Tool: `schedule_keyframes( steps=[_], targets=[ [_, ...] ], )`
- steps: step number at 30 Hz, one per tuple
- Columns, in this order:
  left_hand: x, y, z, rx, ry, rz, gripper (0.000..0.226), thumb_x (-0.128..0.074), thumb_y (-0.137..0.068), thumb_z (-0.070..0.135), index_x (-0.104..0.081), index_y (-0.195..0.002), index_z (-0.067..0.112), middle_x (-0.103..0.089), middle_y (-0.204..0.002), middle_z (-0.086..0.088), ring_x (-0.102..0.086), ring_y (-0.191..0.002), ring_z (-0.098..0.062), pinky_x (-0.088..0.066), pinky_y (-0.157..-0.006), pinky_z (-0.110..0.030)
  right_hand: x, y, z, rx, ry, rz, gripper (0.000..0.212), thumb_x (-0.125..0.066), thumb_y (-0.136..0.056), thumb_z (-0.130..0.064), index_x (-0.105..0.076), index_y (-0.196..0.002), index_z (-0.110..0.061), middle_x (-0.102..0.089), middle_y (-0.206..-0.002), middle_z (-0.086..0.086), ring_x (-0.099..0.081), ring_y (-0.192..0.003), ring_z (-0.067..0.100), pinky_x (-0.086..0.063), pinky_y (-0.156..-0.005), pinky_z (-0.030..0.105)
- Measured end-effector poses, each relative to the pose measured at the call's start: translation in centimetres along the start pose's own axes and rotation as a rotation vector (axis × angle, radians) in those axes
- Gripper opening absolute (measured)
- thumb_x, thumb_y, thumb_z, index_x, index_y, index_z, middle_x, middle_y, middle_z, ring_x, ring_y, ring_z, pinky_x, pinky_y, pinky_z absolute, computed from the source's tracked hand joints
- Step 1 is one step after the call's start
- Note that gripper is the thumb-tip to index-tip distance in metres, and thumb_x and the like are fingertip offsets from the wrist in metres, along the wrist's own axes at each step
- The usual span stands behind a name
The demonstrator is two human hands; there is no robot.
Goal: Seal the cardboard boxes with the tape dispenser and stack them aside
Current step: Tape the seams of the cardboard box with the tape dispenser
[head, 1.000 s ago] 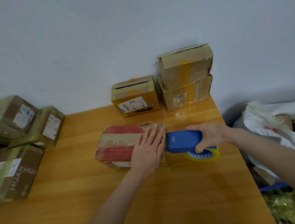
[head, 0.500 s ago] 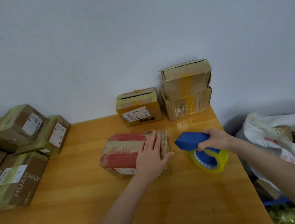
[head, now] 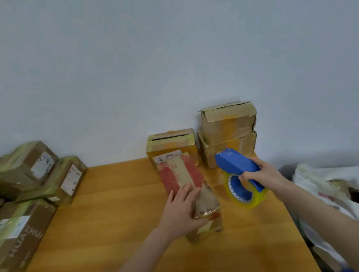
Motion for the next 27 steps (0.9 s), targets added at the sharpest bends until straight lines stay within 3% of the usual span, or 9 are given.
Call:
schedule_keyframes(
  steps=[2,4,8,11,15,22,25,27],
  targets=[
    [-0.7,-0.3,0.2,0.105,-0.086,0.014,0.109,-0.014,-0.071,0.089,0.003,-0.154,0.020,0.011,-0.159,0.001,0.012,-0.148,-0.019,0.008,-0.118,-0.041,-0.1,0.3,-0.5,0.006,-0.013,-0.003,0.042,-0.080,-0.069,-0.021,-0.060,-0.102,-0.037,-0.063,-0.104,-0.004,-0.062,-0.089,0.013,-0.045,-0.063,0.023],
    [-1.4,-0.5,0.5,0.086,-0.184,0.013,0.113,0.003,-0.067,0.089,0.011,-0.153,0.015,0.016,-0.159,-0.006,0.016,-0.147,-0.024,0.011,-0.117,-0.041,-0.1,0.7,-0.9,0.001,-0.027,-0.019,0.044,-0.080,-0.070,-0.020,-0.061,-0.104,-0.038,-0.063,-0.107,-0.003,-0.062,-0.092,0.014,-0.046,-0.064,0.024],
    [-1.4,-0.7,-0.6,-0.022,-0.179,-0.021,0.112,0.010,-0.064,0.090,0.015,-0.151,0.018,0.021,-0.156,-0.002,0.020,-0.145,-0.021,0.017,-0.114,-0.039,0.0,1.5,-1.8,0.017,-0.030,-0.069,0.061,-0.075,-0.055,-0.030,-0.061,-0.114,-0.039,-0.064,-0.110,-0.004,-0.064,-0.097,0.016,-0.049,-0.071,0.026],
    [-0.9,-1.1,-1.6,-0.144,-0.199,-0.073,0.105,-0.002,-0.071,0.088,0.015,-0.151,0.021,0.023,-0.155,0.003,0.021,-0.145,-0.020,0.016,-0.116,-0.037,0.5,1.9,-2.6,0.031,-0.031,-0.108,0.067,-0.075,-0.055,-0.033,-0.059,-0.120,-0.038,-0.065,-0.113,-0.004,-0.065,-0.100,0.017,-0.050,-0.074,0.026],
    [-0.4,-1.2,-3.2,-0.253,-0.218,-0.140,0.098,-0.022,-0.081,0.081,0.015,-0.151,0.024,0.022,-0.156,0.007,0.024,-0.144,-0.017,0.015,-0.117,-0.035,1.1,2.2,-3.7,0.051,-0.011,-0.131,0.077,-0.078,-0.043,-0.045,-0.056,-0.116,-0.041,-0.066,-0.109,-0.005,-0.067,-0.093,0.015,-0.051,-0.066,0.021],
    [0.5,-1.4,-3.5,-0.227,-0.142,-0.138,0.103,-0.050,-0.081,0.070,0.008,-0.153,0.026,0.019,-0.155,0.013,0.018,-0.145,-0.012,0.011,-0.117,-0.034,1.0,2.8,-4.8,0.095,0.044,-0.173,0.073,-0.078,-0.041,-0.044,-0.062,-0.111,-0.033,-0.068,-0.103,0.000,-0.069,-0.087,0.015,-0.053,-0.070,0.025],
    [1.8,-0.9,-2.2,-0.133,-0.006,-0.100,0.108,-0.062,-0.076,0.066,-0.002,-0.155,0.023,0.004,-0.159,0.011,0.006,-0.147,-0.009,0.004,-0.119,-0.032,1.2,3.2,-6.1,0.134,0.071,-0.196,0.073,-0.079,-0.042,-0.043,-0.063,-0.112,-0.032,-0.069,-0.101,-0.002,-0.069,-0.085,0.011,-0.053,-0.069,0.022],
    [3.2,-0.8,-0.8,0.000,0.346,0.029,0.094,-0.066,-0.080,0.055,-0.019,-0.153,0.019,-0.019,-0.158,0.006,-0.021,-0.141,-0.003,-0.016,-0.116,-0.019,1.2,3.6,-7.2,0.162,0.089,-0.215,0.072,-0.079,-0.042,-0.042,-0.064,-0.111,-0.034,-0.069,-0.099,-0.005,-0.069,-0.086,0.010,-0.054,-0.068,0.022]
  ],
)
Point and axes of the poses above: each hand's wrist, its own y-axis away from the middle knuckle, its own x-axis out of the back of the hand, z = x × y, the point moved 3 cm from there along -y, towards the middle knuckle
